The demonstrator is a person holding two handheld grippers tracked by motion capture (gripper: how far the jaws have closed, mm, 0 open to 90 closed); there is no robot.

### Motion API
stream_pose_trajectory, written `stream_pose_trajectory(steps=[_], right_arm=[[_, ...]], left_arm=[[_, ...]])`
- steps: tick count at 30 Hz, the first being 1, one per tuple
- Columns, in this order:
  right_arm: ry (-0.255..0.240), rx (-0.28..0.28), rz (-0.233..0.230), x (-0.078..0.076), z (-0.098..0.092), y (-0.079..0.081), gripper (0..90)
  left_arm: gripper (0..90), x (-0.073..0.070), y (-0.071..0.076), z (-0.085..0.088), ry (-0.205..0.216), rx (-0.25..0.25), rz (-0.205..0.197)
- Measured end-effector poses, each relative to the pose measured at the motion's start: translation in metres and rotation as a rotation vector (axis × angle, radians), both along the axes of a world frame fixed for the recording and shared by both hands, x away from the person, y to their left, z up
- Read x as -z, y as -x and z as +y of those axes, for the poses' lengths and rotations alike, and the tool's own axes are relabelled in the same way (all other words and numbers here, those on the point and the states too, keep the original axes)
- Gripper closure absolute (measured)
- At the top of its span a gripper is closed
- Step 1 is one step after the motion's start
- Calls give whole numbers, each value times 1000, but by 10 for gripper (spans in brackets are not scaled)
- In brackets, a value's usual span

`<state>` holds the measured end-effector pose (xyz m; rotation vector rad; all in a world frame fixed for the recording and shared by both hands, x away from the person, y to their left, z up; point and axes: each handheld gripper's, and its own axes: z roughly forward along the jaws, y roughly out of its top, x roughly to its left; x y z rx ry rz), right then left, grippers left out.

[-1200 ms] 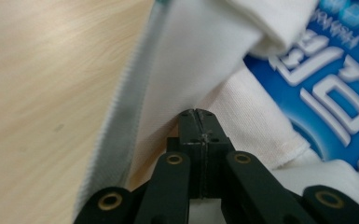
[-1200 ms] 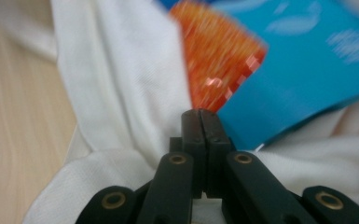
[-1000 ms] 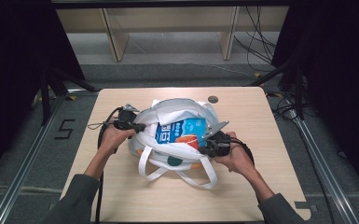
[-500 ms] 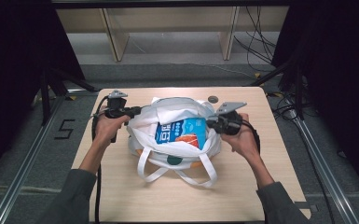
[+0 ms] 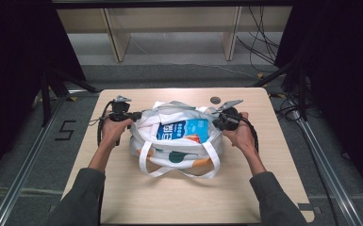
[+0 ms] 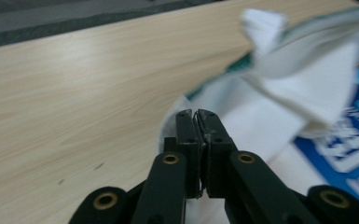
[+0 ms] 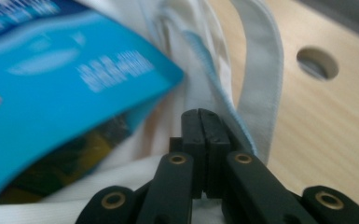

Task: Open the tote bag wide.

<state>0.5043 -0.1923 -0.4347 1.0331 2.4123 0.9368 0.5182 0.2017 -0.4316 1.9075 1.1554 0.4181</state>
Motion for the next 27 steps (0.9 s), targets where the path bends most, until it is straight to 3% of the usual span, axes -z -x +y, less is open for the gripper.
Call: stream_pose_trajectory(steps=[2,3,4,5,6,7,9,10,15,19,21,23,25,26,27], right_arm=[[-11,-40,-19,-16,2,12,900],[-18,-53,-44,-19,4,17,900],[-20,-77,-38,-24,5,24,900],[-43,-106,-84,-25,7,29,900],[-59,-121,-59,-28,9,37,900],[-47,-157,-75,-28,12,45,900],[-22,-202,-60,-27,14,58,900],[-10,-205,-35,-26,14,64,900],[13,-225,-17,-9,4,84,900],[-7,-200,9,4,0,90,900],[-8,-205,-3,0,0,91,900],[-29,-201,-30,-5,1,91,900],[-52,-183,-57,-11,0,92,900],[-50,-191,-44,-15,-1,93,900],[-61,-188,-73,-17,-2,92,900]], left_arm=[[846,-8,11,-4,-35,31,-28],[840,-10,17,-7,-40,48,-34],[836,-11,22,-9,-33,73,-33],[829,-12,28,-11,-30,90,-37],[827,-11,34,-14,-22,104,-41],[825,-11,39,-15,-28,123,-38],[817,-8,50,-18,-29,155,-32],[817,-7,53,-18,-37,169,-30],[838,5,66,-10,-47,190,-4],[857,12,70,-7,-35,178,6],[849,8,72,-7,-27,178,-5],[842,4,75,-9,31,172,-15],[836,-1,79,-10,35,174,-31],[829,-4,81,-9,28,185,-40],[822,-5,83,-10,41,177,-45]])
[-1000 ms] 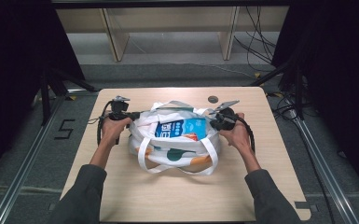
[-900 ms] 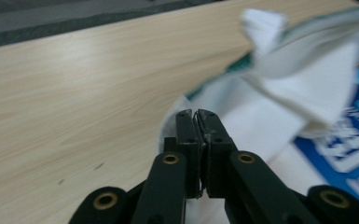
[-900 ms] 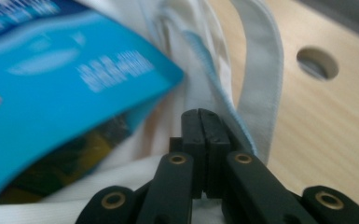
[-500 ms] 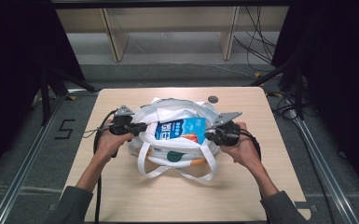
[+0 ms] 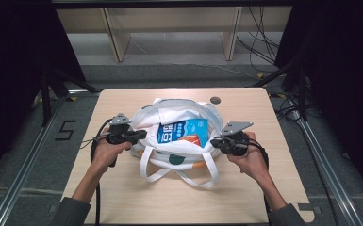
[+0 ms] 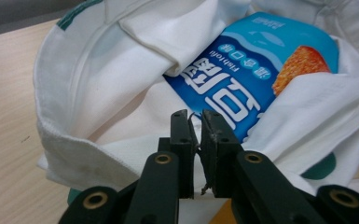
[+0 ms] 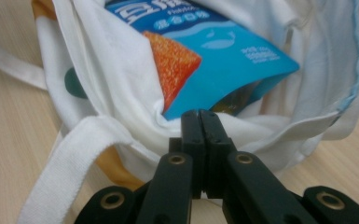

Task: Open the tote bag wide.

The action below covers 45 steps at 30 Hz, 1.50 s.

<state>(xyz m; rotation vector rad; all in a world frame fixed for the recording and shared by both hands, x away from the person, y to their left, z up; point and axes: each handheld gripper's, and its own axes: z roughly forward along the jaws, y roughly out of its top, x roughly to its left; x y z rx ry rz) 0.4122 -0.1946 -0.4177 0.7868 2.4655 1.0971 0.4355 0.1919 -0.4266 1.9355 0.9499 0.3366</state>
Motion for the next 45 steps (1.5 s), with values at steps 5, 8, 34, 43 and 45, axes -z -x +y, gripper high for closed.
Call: stream_pose_trajectory(steps=[5,8,34,43,45], right_arm=[[-30,-1,-5,-6,-3,5,878],[-41,3,-31,-9,-5,7,865],[-107,37,-29,-11,-25,18,665],[-115,56,-32,-10,-24,24,570],[-122,59,-27,-10,-25,25,544]], left_arm=[[801,-7,12,5,50,9,-8],[782,-10,20,6,48,22,-8],[591,-10,51,12,107,81,-9],[471,-8,58,12,106,83,-17],[449,-8,59,14,110,95,-15]])
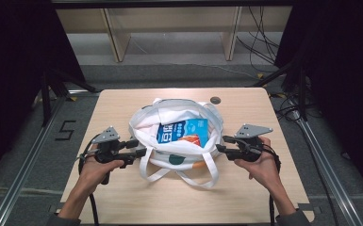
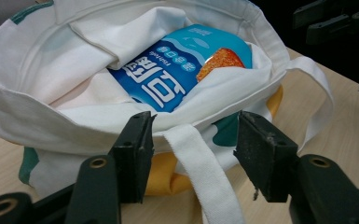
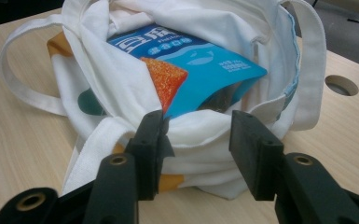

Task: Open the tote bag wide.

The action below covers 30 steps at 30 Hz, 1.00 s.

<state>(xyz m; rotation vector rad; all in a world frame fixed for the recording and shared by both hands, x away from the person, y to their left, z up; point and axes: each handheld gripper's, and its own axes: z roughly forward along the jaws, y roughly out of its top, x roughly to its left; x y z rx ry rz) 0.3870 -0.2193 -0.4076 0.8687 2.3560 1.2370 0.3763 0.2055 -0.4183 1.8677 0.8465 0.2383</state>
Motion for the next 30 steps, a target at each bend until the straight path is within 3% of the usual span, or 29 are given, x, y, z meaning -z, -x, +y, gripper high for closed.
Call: stream_pose_trajectory(steps=[3,4,6,7,8,9,11,13,15,16,20,22,23,24,25,26,27,30], right_arm=[[4,21,-10,0,-2,3,498],[-13,41,10,0,-1,5,496],[-3,38,-6,0,-4,5,487],[-7,42,11,0,-5,7,481],[-1,39,-23,1,-6,6,478],[-10,46,3,1,-6,9,476],[-7,48,-6,2,-7,11,473],[-10,58,20,3,-8,13,469],[2,43,-8,4,-10,12,465],[-7,54,8,5,-10,14,463],[-7,57,-6,7,-12,15,450],[-13,62,17,8,-13,17,444],[-7,60,-2,9,-13,16,440],[-13,66,31,9,-13,19,435],[-4,48,5,10,-15,17,427],[-9,67,-1,11,-15,18,421],[-13,57,17,12,-15,19,418],[-2,75,4,14,-16,21,399]], left_arm=[[417,1,3,1,17,-9,13],[414,1,3,2,22,-1,10],[395,1,4,2,14,-6,4],[375,1,5,2,17,-16,13],[369,1,6,2,21,-18,14],[368,1,7,2,17,-11,16],[362,1,8,2,13,2,5],[355,1,10,1,17,-4,11],[351,1,12,1,13,-2,6],[349,1,12,1,16,3,4],[341,2,17,1,21,-1,4],[336,3,18,1,15,2,-3],[334,3,20,1,24,-9,5],[332,4,21,1,27,-11,7],[329,4,22,1,26,-11,8],[326,5,23,1,18,-10,7],[324,5,24,0,17,-9,8],[320,6,26,0,15,-1,3]])
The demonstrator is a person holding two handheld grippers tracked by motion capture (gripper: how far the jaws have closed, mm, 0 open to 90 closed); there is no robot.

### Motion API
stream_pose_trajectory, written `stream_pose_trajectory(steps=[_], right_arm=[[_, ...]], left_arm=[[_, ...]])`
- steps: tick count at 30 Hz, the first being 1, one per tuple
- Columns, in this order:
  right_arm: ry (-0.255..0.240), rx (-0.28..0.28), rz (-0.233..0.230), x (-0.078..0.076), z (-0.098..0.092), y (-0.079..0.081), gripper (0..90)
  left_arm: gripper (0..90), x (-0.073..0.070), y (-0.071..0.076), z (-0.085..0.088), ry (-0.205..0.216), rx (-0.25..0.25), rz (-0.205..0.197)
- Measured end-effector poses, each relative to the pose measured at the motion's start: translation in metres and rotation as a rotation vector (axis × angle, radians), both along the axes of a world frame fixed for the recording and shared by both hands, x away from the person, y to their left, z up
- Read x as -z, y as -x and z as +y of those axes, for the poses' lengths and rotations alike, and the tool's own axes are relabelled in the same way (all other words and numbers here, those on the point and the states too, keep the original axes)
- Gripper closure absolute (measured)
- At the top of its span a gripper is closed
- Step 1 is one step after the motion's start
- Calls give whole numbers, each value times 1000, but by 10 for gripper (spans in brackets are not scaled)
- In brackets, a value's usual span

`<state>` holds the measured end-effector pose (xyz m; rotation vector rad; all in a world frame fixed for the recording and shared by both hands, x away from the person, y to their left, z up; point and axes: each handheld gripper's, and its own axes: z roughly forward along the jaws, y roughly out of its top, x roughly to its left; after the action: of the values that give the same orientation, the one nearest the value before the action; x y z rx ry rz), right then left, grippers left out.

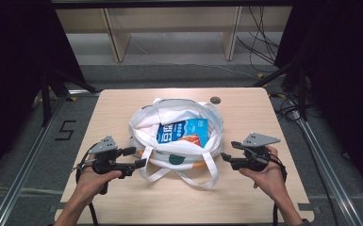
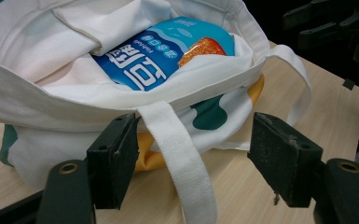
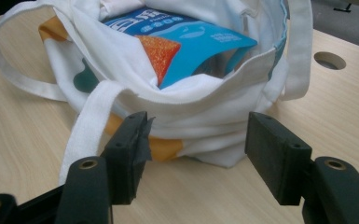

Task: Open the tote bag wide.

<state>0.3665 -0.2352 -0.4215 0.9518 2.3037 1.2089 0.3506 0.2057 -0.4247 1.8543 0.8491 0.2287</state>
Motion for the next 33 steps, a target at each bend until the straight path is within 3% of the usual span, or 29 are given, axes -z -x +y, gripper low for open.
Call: stream_pose_trajectory(steps=[1,2,4,6,7,9,14,20,21,22,24,25,26,28,33], right_arm=[[-2,-13,20,1,0,0,396],[3,-6,-3,2,-1,0,393],[0,-2,23,3,-1,2,385],[-1,-7,8,5,-2,3,382],[-15,12,44,6,-1,6,381],[-4,-5,4,7,-3,4,377],[-8,0,14,8,-5,7,374],[-22,8,32,11,-5,11,370],[-17,10,19,12,-5,12,369],[-22,8,42,12,-5,14,367],[-16,7,22,14,-6,14,366],[-21,16,44,14,-6,16,364],[-15,0,21,15,-7,15,362],[-25,16,47,16,-7,18,360],[-16,10,26,18,-10,20,355]], left_arm=[[318,0,1,-1,6,-5,4],[315,1,1,-1,6,1,1],[312,1,4,-1,-4,5,-1],[308,2,6,-2,0,6,2],[306,3,7,-2,-2,10,0],[305,5,8,-2,-6,16,-4],[303,9,12,-2,10,7,13],[301,11,15,0,-2,11,-1],[300,11,17,0,-5,8,-2],[300,12,18,0,-1,9,0],[295,13,19,0,-4,20,-4],[293,13,21,0,2,13,6],[292,14,22,-1,7,9,14],[290,14,24,-1,5,7,8],[284,15,29,-2,4,6,0]])
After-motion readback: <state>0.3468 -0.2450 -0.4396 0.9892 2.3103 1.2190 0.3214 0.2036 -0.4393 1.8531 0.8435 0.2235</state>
